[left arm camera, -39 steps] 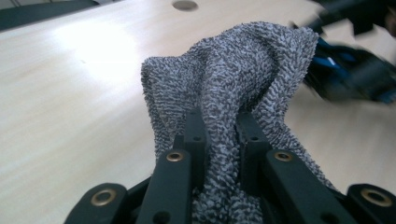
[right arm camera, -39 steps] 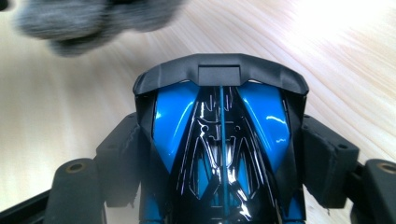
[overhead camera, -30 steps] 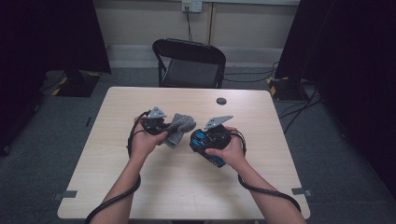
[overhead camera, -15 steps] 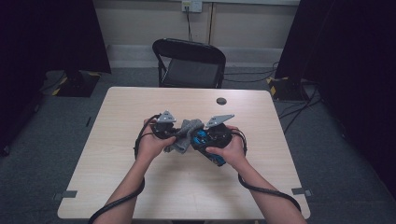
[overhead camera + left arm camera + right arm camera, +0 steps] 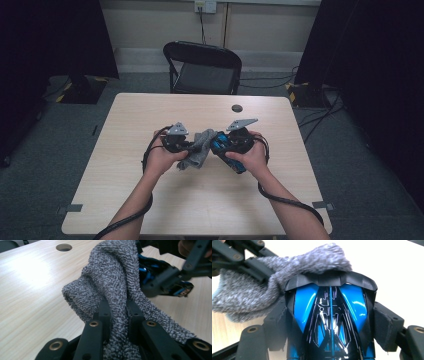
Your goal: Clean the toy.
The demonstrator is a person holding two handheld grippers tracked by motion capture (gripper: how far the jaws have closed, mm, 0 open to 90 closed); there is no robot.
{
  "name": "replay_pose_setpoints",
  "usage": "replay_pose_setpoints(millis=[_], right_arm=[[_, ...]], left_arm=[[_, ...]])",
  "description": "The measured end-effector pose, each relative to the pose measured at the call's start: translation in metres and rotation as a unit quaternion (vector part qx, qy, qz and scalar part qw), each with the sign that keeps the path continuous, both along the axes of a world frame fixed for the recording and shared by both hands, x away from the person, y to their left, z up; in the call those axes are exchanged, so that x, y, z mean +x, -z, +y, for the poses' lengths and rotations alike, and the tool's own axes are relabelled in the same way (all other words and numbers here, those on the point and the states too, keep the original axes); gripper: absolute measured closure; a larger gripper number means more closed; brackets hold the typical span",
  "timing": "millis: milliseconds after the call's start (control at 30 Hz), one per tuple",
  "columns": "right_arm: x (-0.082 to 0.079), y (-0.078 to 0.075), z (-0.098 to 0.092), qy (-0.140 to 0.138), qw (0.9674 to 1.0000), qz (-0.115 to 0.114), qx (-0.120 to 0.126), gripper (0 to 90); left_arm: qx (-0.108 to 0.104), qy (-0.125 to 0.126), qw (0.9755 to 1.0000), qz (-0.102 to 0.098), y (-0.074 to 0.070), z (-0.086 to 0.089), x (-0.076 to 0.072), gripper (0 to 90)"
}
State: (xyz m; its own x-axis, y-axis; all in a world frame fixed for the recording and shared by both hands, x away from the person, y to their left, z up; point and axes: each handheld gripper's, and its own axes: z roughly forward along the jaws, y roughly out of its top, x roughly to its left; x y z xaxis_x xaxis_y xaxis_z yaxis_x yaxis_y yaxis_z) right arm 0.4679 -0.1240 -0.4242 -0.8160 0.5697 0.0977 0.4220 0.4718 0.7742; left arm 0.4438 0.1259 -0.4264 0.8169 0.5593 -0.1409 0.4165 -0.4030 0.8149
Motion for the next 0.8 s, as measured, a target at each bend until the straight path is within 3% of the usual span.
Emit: replay_pose_setpoints(millis=[100, 500, 633, 800], right_arm=[[0.002, -0.001, -0.002, 0.005, 1.0000, 0.000, 0.002, 25.8], [0.009, -0.005, -0.009, 0.024, 0.9997, 0.002, 0.003, 25.8], [0.010, -0.007, -0.013, 0.029, 0.9996, 0.004, 0.007, 25.8], [0.009, -0.010, -0.016, 0.026, 0.9996, 0.002, 0.007, 25.8]], left_arm=[[-0.008, 0.004, 0.9999, 0.009, 0.002, 0.001, -0.003, 78.3], [-0.005, 0.032, 0.9992, 0.022, 0.007, 0.006, -0.014, 78.6], [-0.002, 0.028, 0.9995, 0.016, 0.002, 0.014, -0.017, 78.7], [0.003, -0.002, 1.0000, -0.002, -0.007, 0.031, -0.013, 78.7]])
